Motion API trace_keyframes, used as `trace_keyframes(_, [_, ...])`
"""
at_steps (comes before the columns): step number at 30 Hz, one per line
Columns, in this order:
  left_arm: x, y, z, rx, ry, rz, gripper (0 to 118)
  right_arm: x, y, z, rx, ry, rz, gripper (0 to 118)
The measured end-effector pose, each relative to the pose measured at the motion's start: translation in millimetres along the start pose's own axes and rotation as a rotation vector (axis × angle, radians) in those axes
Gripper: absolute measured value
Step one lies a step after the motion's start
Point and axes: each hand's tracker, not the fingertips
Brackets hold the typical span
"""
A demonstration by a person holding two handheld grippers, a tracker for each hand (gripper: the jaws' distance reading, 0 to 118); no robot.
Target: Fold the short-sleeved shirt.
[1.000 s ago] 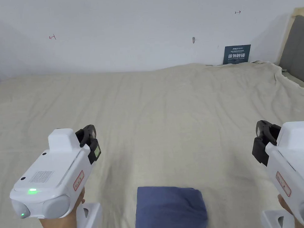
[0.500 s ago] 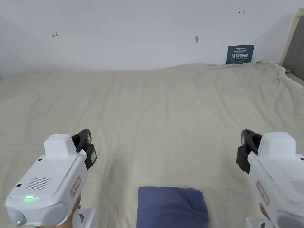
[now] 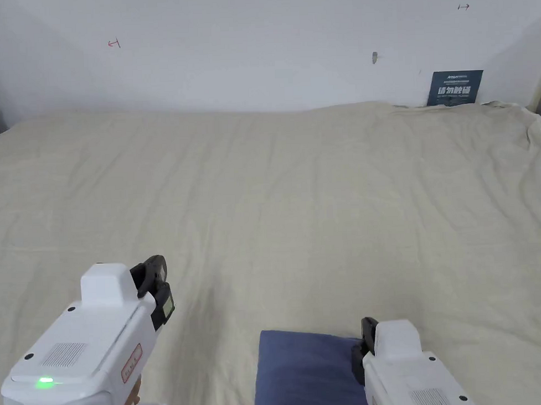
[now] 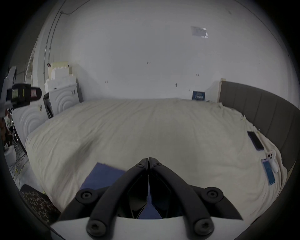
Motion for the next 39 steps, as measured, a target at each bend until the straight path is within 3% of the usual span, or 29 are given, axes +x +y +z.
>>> trace_keyframes(8, [-4.2,-21.4,-11.1,-0.081,-0.018,0.019,0,-9.0,-40.9,-35.4,-0.146,-0.005,-0.019,0])
trace_keyframes(13, [0.8,-37.9,-18.0,-0.161,-0.061,0.056,0,-5.9,-58.9,-48.1,-0.205,-0.057,-0.048,0])
trace_keyframes(21, [22.3,-78.0,-42.2,-0.415,-0.188,0.169,4,-12.3,-68.4,-47.7,-0.184,-0.045,-0.035,0])
trace_keyframes(23, [29.7,-88.9,-52.8,-0.5,-0.215,0.19,19,-14.2,-62.9,-41.9,-0.18,-0.04,-0.031,0])
trace_keyframes(24, [34.7,-94.3,-58.6,-0.559,-0.238,0.185,33,-14.3,-62.2,-41.5,-0.181,-0.037,-0.029,0])
trace_keyframes(25, [38.9,-99.3,-64.0,-0.601,-0.245,0.178,60,-14.6,-61.5,-41.1,-0.182,-0.036,-0.028,0])
trace_keyframes(26, [43.8,-106.1,-70.9,-0.654,-0.254,0.179,77,-9.2,-65.6,-45.3,-0.182,-0.035,-0.029,0])
trace_keyframes(28, [51.4,-117.3,-82.0,-0.728,-0.278,0.189,96,-7.0,-66.5,-46.7,-0.185,-0.035,-0.031,0])
trace_keyframes(34, [67.1,-133.5,-107.0,-0.802,-0.319,0.199,95,2.2,-71.9,-51.8,-0.194,-0.026,-0.038,0])
trace_keyframes(36, [73.7,-134.2,-110.9,-0.819,-0.325,0.189,85,4.1,-73.6,-53.5,-0.196,-0.023,-0.035,0])
trace_keyframes(39, [79.4,-135.0,-113.0,-0.833,-0.354,0.179,58,6.0,-75.5,-55.2,-0.199,-0.021,-0.033,0])
